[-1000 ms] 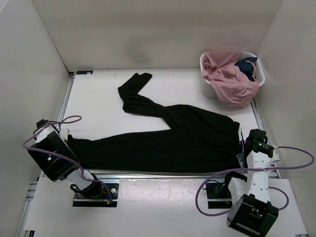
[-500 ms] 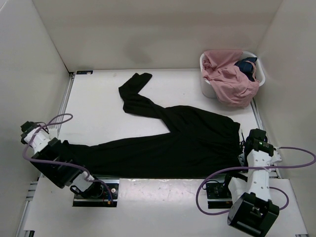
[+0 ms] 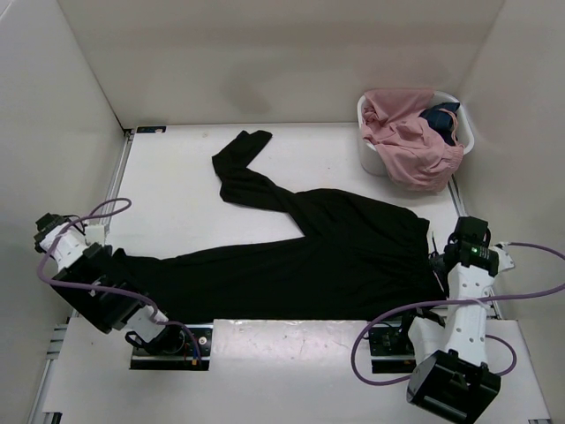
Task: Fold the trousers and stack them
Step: Flatten the trousers out
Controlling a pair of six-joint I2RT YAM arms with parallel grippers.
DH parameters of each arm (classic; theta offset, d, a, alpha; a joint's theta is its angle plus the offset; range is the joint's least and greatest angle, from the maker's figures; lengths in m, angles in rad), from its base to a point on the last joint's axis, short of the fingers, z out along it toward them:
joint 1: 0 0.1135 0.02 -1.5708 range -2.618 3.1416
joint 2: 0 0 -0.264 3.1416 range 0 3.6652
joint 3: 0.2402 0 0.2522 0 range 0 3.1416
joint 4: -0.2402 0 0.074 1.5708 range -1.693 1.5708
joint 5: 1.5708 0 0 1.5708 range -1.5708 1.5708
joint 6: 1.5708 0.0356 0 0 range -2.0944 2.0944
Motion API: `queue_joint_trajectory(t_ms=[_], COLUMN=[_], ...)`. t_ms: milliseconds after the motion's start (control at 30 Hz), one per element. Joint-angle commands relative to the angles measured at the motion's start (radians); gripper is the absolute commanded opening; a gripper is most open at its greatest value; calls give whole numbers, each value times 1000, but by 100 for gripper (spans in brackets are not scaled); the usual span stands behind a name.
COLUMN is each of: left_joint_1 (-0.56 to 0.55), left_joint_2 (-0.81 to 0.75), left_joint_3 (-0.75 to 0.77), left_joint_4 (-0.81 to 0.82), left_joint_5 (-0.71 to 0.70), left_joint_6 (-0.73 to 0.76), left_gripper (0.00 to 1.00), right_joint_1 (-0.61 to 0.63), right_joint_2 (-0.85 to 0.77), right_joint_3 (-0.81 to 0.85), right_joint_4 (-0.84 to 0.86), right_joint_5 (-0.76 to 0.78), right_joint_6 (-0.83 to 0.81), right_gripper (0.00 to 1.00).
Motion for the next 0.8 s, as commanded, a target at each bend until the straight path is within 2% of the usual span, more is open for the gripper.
queue_joint_trajectory(t_ms=[0,133,233,267,300,333,367,433,467,667,767], left_joint_1=[-17,-17,-17,-17,-17,-17,-17,-17,-7,54,90], left_joint_2=[42,125,160,171,171,159,147,84,58,-131,-154], left_joint_3=[-42,-62,-72,-85,-85,-94,-94,-103,-103,-149,-209], left_joint_4=[132,195,218,227,227,227,227,227,227,247,270], left_joint_5=[-54,-107,-107,-107,-107,-107,-107,-107,-117,-168,-186], left_joint_6=[-17,-54,-77,-77,-77,-86,-86,-77,-77,-26,-5], left_gripper=[60,60,58,53,32,20,14,14,14,14,14], right_joint_1=[25,92,194,223,276,295,307,307,289,194,185], right_joint_2=[27,133,184,196,225,242,261,322,365,428,428], right_joint_3=[33,13,-10,-10,-10,-19,-19,-48,-60,-126,-116], right_joint_4=[99,148,206,219,228,228,228,228,228,272,272], right_joint_5=[-100,-178,-188,-165,-148,-116,-115,-115,-115,-141,-129], right_joint_6=[-90,-101,-75,-61,-32,-14,2,43,56,102,102], right_gripper=[61,61,53,47,44,34,28,13,0,0,0])
